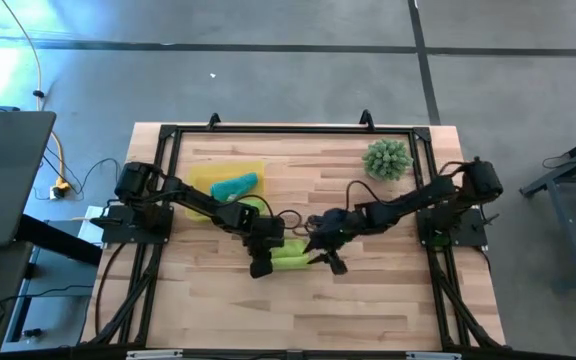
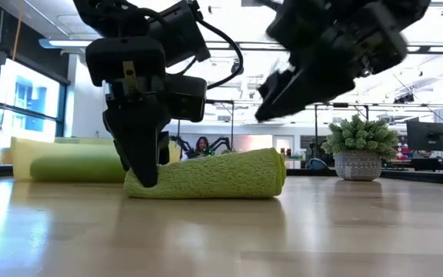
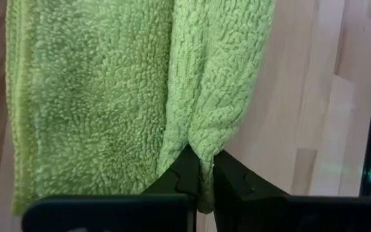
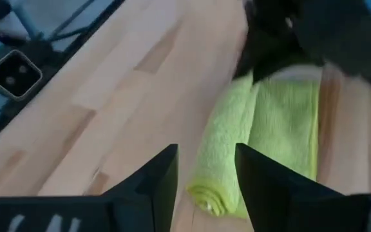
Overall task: Roll microfiber towels into tight, uniform cylinder then place into a basket
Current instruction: Roll the light green microfiber towel
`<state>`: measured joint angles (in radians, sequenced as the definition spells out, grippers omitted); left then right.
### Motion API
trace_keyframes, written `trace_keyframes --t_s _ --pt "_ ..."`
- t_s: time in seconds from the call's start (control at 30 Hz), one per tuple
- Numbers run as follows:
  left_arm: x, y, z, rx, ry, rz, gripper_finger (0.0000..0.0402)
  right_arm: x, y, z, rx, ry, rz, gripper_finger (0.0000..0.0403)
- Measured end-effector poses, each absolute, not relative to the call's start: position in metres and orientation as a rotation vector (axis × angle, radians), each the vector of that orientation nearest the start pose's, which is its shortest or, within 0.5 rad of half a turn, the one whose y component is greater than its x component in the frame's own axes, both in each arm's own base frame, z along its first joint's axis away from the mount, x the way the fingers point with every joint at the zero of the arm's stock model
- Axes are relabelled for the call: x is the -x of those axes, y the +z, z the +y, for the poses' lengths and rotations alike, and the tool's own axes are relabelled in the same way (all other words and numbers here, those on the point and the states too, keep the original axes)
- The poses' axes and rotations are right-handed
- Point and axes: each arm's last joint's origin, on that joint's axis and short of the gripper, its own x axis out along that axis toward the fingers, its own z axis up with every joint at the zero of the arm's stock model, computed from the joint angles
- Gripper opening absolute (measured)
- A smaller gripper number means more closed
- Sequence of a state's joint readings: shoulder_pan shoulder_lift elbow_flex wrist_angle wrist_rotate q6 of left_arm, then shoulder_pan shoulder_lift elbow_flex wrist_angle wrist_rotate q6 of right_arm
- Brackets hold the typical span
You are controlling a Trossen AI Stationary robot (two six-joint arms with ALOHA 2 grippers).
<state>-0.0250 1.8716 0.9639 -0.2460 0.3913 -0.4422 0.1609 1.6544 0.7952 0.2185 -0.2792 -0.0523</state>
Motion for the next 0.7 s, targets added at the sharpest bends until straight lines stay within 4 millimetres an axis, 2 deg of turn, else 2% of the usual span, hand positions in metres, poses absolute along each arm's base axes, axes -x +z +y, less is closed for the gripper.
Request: trace_keyframes --t_s 0.17,0.27,0.37,0.6,0.7 --pt "-0.334 0.113 -0.019 0.595 -0.106 1.212 0.0008 -0.313 0.170 0.090 0.242 0.509 0.544 0.0145" --pt "-0.335 0.113 -0.019 0.591 -0.103 1.203 0.0008 -0.311 0.164 0.104 0.338 0.440 0.557 0.0144" --pt "-0.336 0.113 -0.019 0.589 -0.096 1.194 0.0008 -0.311 0.158 0.111 0.342 0.338 0.568 0.0144" --pt "-0.337 0.113 -0.018 0.616 -0.036 1.179 0.0012 -0.317 0.132 0.120 0.311 0.341 0.600 0.0144" --pt "-0.337 0.113 -0.019 0.622 -0.029 1.182 0.0014 -0.318 0.127 0.119 0.292 0.331 0.615 0.0144"
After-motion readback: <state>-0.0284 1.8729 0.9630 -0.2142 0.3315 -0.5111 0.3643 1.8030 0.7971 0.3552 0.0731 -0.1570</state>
